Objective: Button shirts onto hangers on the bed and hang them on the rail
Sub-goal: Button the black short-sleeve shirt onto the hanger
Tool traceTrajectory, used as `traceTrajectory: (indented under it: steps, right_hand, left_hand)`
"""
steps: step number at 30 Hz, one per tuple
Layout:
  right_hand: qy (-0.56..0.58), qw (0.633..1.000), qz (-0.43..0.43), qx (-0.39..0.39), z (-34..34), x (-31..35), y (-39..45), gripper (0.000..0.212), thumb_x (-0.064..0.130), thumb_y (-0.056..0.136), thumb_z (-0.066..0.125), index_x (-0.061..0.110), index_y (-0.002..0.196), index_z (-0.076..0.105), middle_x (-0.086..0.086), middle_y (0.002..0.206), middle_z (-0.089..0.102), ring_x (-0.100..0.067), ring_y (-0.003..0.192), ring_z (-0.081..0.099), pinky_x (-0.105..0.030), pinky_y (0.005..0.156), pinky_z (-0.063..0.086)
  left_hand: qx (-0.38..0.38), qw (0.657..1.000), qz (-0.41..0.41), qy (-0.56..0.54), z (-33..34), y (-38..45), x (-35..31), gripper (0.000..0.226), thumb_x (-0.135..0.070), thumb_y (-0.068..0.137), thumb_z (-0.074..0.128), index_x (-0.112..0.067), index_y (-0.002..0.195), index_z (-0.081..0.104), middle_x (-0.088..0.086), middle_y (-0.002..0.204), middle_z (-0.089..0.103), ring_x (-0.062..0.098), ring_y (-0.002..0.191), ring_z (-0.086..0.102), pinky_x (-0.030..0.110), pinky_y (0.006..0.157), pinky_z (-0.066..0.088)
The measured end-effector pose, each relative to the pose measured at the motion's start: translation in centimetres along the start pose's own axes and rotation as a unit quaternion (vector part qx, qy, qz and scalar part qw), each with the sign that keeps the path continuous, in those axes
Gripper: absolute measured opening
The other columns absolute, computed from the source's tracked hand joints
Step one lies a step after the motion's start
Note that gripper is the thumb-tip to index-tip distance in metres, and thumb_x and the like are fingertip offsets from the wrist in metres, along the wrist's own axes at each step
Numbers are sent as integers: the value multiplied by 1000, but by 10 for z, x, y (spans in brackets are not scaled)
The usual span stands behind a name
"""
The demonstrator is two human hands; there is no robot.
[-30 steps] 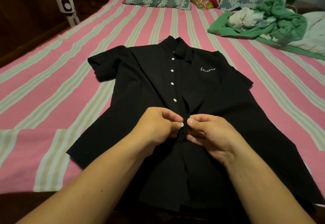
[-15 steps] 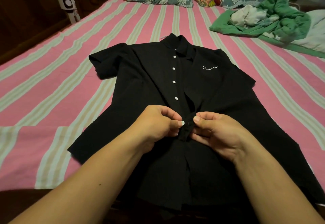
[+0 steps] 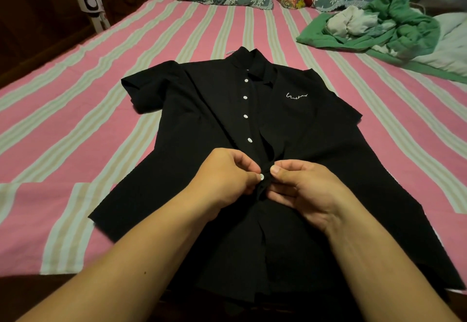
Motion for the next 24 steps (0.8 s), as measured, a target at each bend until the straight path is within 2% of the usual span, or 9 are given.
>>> traceTrajectory:
  steps: [5,7,10,15,20,24]
  right_hand:
    - [-1,1000,-11,12,1,2,-4,6,3,93,66,4,96,71,-9,80,73,-20,76,74,-40,82,62]
    - [0,1000,-15,18,1,4,-6,13,-5,94,61,1,97,73,-12,82,73,-22,79,75,-38,81,62]
    - [-11,1000,-27,10,1,4,-9,28,-17,91,54,1,98,74,-15,90,70,-25,85,76,-34,77,62]
    - [-34,997,-62,-11,6,3,-8,28,-16,85,64,6,99,72,-11,87,68,-20,77,71,-31,74,63]
    - [-56,995,-84,-15,11,1,-7,35,-11,85,69,13,111,67,-4,85,77,-17,81,75,-33,77,61]
    - [-76,991,-101,-53,10,-2,-4,33,-10,80,76,13,104,70,-8,91,71,-21,80,74,-26,68,59]
  left_hand:
    - [-9,1000,14,22,1,-2,-2,6,-9,87,76,-14,83,74,1,67,71,4,50,59,18,52,47]
    - [-9,1000,10,15,0,-1,-1,6,-8,87,76,-13,84,75,3,68,72,6,54,61,21,55,51]
    - [9,999,-12,-39,0,1,2,6,-4,85,77,-9,83,74,12,76,75,16,66,68,34,72,61]
    - [54,993,-39,-93,1,2,5,9,4,86,73,-5,86,73,7,70,71,12,59,66,21,59,54]
    - [75,990,-63,-101,1,6,12,16,7,89,66,2,103,72,15,84,71,19,69,66,22,61,55]
    - [90,986,-69,-123,1,8,12,14,10,90,63,1,98,71,12,78,69,17,63,64,20,57,53]
Point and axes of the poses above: each hand's wrist, its own y-axis towards the middle knuckle, its own z-axis out of the palm, x = y × z, the point moved 5 cm from there along y, towards the middle knuckle
